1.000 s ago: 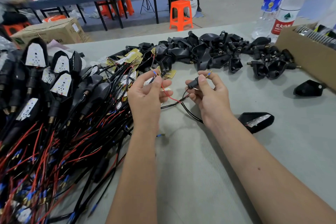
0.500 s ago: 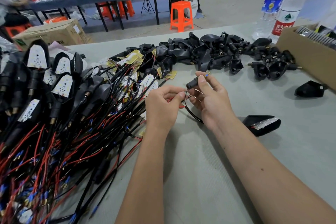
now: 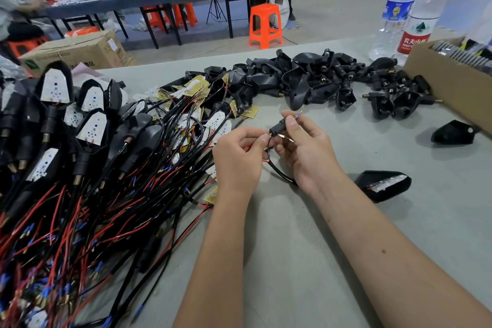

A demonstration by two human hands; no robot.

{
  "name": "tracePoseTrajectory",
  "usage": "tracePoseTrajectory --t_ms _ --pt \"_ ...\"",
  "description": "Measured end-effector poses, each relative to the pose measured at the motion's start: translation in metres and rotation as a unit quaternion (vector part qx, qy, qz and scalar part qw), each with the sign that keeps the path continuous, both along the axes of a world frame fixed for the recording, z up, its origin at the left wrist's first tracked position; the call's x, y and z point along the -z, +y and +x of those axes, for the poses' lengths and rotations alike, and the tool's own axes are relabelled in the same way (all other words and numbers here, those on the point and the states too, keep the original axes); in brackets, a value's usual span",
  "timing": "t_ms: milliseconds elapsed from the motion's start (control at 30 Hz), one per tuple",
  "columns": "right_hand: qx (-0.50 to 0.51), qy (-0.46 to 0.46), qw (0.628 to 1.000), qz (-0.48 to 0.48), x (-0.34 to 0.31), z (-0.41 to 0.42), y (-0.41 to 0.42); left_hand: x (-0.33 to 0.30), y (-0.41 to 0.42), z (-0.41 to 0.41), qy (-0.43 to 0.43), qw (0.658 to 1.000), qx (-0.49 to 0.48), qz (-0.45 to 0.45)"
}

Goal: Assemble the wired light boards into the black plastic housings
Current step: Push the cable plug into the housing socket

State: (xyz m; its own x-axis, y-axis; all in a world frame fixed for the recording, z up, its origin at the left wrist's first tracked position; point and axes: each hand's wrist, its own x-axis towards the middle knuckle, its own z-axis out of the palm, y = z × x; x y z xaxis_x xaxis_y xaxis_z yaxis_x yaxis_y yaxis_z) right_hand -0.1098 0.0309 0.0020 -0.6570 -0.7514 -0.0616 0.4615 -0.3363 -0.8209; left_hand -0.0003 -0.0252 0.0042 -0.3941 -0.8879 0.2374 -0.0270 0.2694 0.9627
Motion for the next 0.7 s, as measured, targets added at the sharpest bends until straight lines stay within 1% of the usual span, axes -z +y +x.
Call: tracePoseTrajectory --t_ms 167,300,367,467,533,700 --pt "-0.01 0.024 1.0 -0.001 0.0006 0.0003 0.0001 0.0019 -0.003 0.002 0.002 1.0 -0.017 0.019" --pt "0.024 0.033 0.999 0.008 0.0008 0.0 -0.001 0.0019 -0.0029 0.0008 0.0 1.0 -0.016 0.025" --pt "0.045 0.027 0.999 0.005 0.0008 -0.0025 -0.0006 0.0011 -0.0031 0.0001 0.004 0.999 -0.002 0.047" --pt "0.049 0.024 0.999 0.001 0.0013 -0.0046 0.0003 0.0011 -0.0036 -0.0001 0.005 0.998 0.004 0.063" --pt "0.043 0.026 0.999 0.002 0.002 -0.0039 -0.0001 0.0011 -0.0042 0.0007 0.022 0.998 -0.013 0.064" --pt "0.015 0.037 0.999 0.009 0.0028 -0.0022 -0.0014 0.0022 -0.0057 0.0026 0.072 0.99 -0.076 0.097"
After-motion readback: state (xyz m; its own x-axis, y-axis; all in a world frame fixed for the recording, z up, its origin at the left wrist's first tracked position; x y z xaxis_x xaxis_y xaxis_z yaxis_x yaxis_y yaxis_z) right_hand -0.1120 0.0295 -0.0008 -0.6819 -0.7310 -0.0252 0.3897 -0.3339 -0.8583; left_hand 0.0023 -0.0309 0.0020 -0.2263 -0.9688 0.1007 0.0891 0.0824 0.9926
